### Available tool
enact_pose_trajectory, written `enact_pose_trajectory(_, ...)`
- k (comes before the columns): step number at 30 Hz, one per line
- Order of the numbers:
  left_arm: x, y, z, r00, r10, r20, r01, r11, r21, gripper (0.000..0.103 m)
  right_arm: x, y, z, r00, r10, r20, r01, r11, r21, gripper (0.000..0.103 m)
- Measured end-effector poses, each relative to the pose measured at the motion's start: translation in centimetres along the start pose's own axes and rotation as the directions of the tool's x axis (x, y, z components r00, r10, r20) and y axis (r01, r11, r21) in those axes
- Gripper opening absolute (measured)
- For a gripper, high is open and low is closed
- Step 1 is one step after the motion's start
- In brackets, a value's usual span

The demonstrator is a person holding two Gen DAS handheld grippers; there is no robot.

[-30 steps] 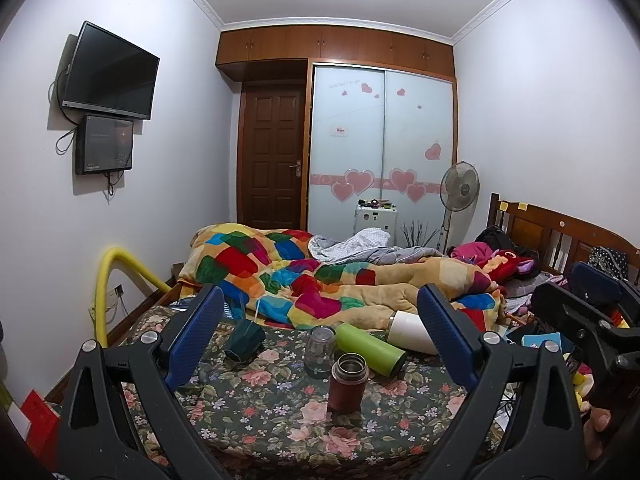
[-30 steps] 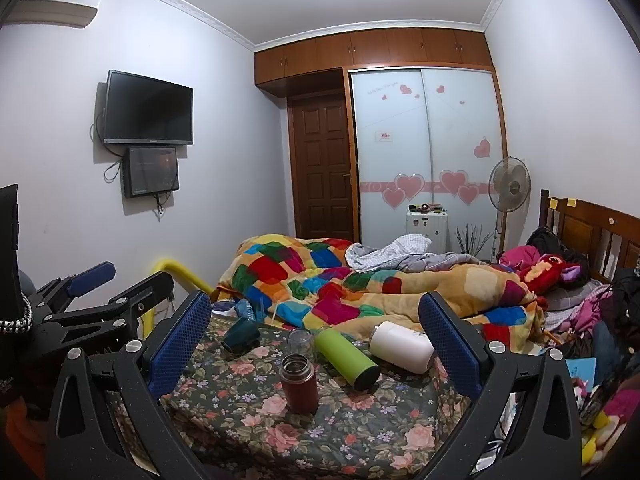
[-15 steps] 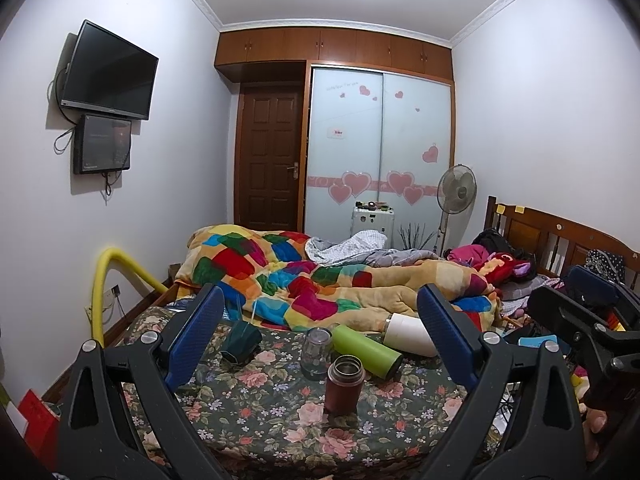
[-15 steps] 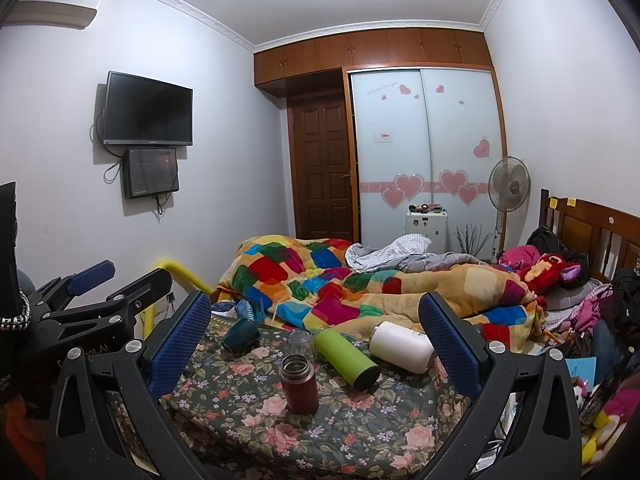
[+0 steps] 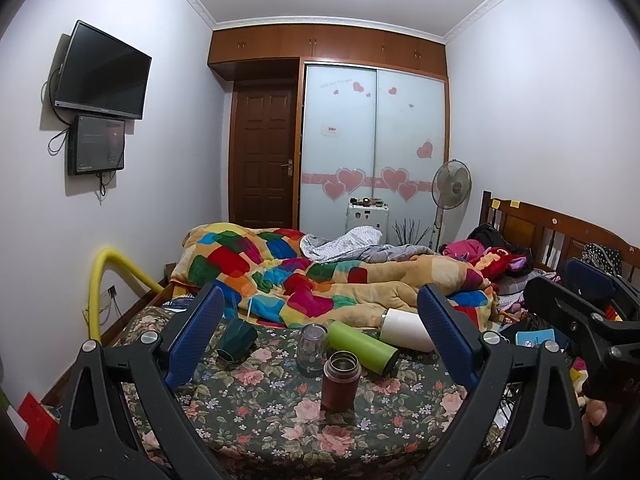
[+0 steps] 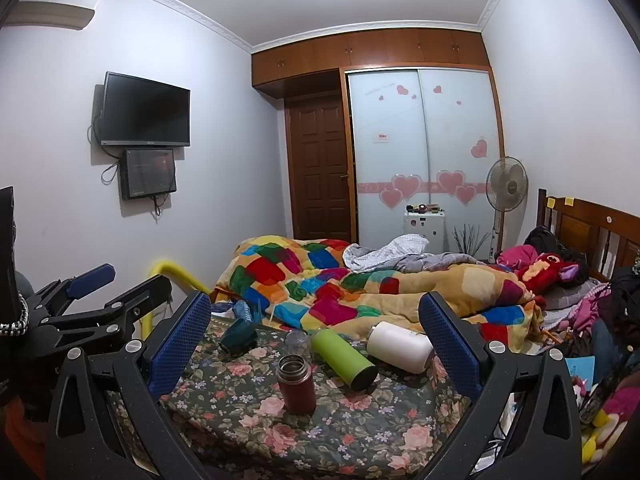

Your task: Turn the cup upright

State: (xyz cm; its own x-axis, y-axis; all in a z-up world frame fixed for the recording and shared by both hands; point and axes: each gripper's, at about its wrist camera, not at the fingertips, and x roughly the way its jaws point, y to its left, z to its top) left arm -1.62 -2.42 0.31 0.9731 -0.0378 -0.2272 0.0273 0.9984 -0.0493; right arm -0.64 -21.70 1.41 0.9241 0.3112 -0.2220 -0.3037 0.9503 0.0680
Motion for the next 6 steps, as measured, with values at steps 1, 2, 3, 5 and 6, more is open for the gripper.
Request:
enact_pose_trajectory(1,0.03,0.01,-0.05,1.000,-0.001,-0.001,0.001,1.000,-0.001,0.098,0.04,0.02,0.03,1.000,0.000,-0.001,0.000,1.000,0.001,0.103)
enact_pose_trajectory(2,0.09,0.04,-0.07,1.000,-0.002,-0.002,0.002,1.000,-0.002,0.098,0.04,0.01,0.00,1.000,-0.001,-0.001,0.001,1.000,0.001,0.103)
enact_pose_trajectory(3,0.16,0.08,-0.08,1.000,-0.003,-0.002,0.003,1.000,-0.004,0.098,0.08,0.02,-0.02,1.000,-0.002,-0.001,0.002,1.000,0.002,0.103)
enact_pose_trajectory(5,0.34,0.17,-0.17,1.000,-0.005,-0.005,0.004,1.000,-0.005,0.098,0.08,0.01,-0.03,1.000,-0.002,-0.002,0.002,1.000,0.002,0.103)
enact_pose_trajectory(6,0.47,0.22,-0.21,1.000,-0.004,-0.006,0.004,1.000,-0.005,0.098,0.12,0.03,-0.04,1.000,-0.002,-0.003,0.002,1.000,0.002,0.103)
